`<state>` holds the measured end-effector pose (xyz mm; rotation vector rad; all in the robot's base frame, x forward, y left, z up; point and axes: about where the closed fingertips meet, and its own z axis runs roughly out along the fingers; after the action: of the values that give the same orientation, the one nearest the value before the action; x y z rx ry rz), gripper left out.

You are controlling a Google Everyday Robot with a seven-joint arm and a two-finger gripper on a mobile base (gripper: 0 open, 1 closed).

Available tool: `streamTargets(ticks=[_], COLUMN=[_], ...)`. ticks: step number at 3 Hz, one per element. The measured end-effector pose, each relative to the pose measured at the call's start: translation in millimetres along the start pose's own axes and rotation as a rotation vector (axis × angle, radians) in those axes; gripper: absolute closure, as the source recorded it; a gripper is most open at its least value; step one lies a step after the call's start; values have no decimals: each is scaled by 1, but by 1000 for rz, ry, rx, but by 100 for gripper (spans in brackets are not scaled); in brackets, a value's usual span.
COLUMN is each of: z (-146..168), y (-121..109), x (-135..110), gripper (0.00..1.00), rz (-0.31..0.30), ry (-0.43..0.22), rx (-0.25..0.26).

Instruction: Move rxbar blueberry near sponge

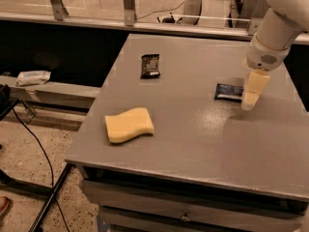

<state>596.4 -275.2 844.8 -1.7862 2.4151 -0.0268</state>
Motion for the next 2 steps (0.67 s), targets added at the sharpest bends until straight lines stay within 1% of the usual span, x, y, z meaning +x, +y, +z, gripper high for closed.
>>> streamTargets(ticks=[1, 2], z=[24, 21], y=[3, 3], x=[-2, -3], gripper=[31, 62], rz=[32, 36], ry=[-32, -34], rx=[-14, -17])
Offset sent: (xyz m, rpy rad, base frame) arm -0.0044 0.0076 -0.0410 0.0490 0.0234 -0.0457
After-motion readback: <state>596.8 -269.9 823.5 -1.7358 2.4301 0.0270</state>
